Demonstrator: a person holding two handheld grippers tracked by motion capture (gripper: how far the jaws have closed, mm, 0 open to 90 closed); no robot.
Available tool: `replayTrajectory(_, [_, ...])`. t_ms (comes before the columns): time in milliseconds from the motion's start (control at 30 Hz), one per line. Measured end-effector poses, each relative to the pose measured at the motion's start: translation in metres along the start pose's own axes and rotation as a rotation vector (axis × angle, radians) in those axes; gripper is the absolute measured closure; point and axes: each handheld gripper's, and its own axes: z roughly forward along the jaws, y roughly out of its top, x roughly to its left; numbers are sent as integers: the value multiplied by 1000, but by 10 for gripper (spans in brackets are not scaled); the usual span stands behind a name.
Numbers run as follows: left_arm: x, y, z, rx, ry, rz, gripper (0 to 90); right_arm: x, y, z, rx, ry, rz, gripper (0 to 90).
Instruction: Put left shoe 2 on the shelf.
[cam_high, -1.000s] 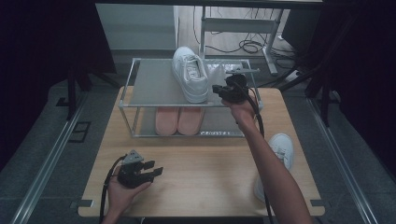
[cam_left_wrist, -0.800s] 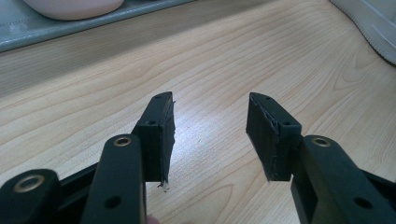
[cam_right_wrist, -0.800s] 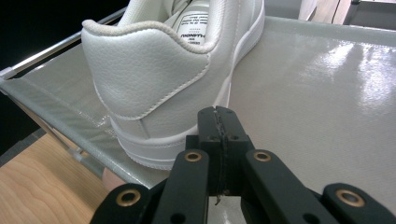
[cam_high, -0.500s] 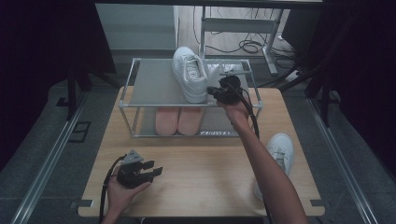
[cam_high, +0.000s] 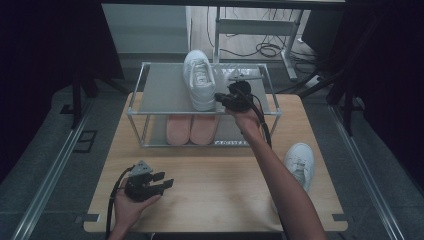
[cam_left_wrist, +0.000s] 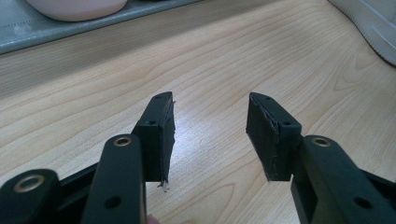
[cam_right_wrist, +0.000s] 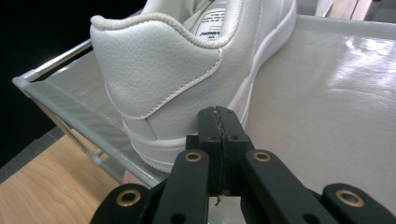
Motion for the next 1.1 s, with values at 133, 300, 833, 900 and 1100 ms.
replayTrajectory(133, [0, 0, 0, 1, -1, -1, 524, 5, 1, 3, 0, 22, 5, 896])
replayTrajectory(300, [1, 0, -2, -7, 3, -4, 524, 12, 3, 8, -2, 32, 2, 896])
replayTrajectory(833, [-1, 1, 0, -2, -2, 5, 524, 35, 5, 24, 7, 86, -15, 895])
replayTrajectory(900, [-1, 1, 0, -2, -2, 3, 523, 33, 5, 23, 11, 93, -4, 895])
replayTrajectory(1100, [0, 0, 0, -5, -4, -2, 523, 32, 2, 20, 14, 83, -18, 873])
